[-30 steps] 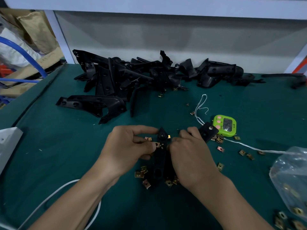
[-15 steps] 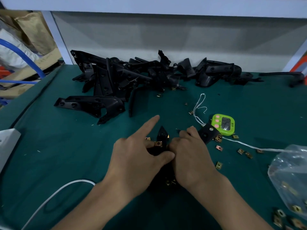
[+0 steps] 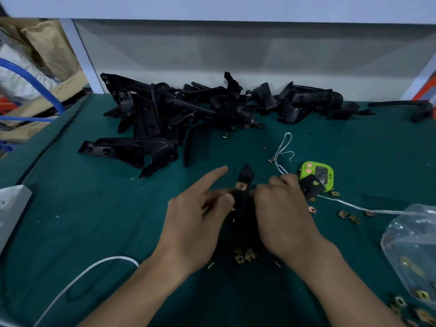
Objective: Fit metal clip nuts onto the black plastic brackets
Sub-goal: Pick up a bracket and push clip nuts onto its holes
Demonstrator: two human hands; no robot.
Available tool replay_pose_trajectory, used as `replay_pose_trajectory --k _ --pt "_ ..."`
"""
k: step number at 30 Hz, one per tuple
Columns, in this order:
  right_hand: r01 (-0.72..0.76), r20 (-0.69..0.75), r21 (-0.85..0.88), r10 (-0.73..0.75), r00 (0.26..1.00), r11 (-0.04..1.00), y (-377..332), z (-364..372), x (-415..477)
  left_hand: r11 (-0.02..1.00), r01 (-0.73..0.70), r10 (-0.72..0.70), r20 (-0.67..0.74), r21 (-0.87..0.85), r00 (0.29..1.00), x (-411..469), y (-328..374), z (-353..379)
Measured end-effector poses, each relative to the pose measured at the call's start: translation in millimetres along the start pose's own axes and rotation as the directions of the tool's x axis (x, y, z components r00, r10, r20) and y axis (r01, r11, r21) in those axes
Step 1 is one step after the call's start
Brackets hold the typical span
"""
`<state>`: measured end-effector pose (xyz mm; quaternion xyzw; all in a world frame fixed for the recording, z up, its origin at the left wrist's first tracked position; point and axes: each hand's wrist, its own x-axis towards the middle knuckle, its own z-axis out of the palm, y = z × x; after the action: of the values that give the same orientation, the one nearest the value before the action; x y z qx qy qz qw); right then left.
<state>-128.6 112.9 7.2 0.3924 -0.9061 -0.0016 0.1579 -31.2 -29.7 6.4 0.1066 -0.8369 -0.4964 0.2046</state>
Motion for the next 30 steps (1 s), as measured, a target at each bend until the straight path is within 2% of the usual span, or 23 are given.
replay_pose_trajectory --k 2,5,10,14,17,19,20,22,24,27,30 --pt "-0.083 -0.067 -0.03 0.081 0.994 0.996 15 -1 1 0.995 0.005 -0.004 -0.01 0.1 1.0 3 -4 0" --pt "-0.144 -0.124 -0.019 0.141 0.982 0.989 28 3 0 0.941 -0.055 0.034 0.068 0.333 0.997 3 -10 -2" --pt "-0.134 -0.083 -0.039 0.13 0.988 0.99 27 11 -1 0.86 -0.208 0.107 0.234 0.466 0.966 6 -19 8" --pt "-0.126 -0.075 -0.004 0.125 0.989 0.992 22 13 0 0.876 -0.186 0.088 0.23 0.446 0.969 11 -18 12" --pt "-0.112 -0.084 -0.006 0.111 0.99 0.994 20 13 -1 0.837 -0.253 0.162 0.223 0.484 0.961 9 -15 15" --pt "-0.098 -0.087 -0.02 0.096 0.992 0.995 20 13 -1 0.82 -0.254 0.211 0.141 0.513 0.967 6 -14 15" --pt "-0.09 -0.097 -0.024 0.087 0.991 0.996 20 12 -1 0.841 -0.194 0.188 0.063 0.505 0.98 4 -14 14" --pt "-0.078 -0.111 -0.032 0.074 0.991 0.996 19 11 -1 0.931 -0.001 0.048 -0.118 0.365 0.992 5 -12 10" --pt "-0.068 -0.11 -0.024 0.065 0.992 0.997 18 11 -1 0.983 0.146 -0.122 -0.197 0.111 0.973 8 -11 6" --pt "-0.041 -0.135 0.011 0.042 0.99 0.999 16 13 -1 0.938 0.28 -0.31 -0.133 -0.202 0.942 12 -11 3" --pt "-0.021 -0.148 0.032 0.026 0.989 0.999 14 14 -1 0.848 0.347 -0.382 -0.007 -0.4 0.924 14 -10 2"
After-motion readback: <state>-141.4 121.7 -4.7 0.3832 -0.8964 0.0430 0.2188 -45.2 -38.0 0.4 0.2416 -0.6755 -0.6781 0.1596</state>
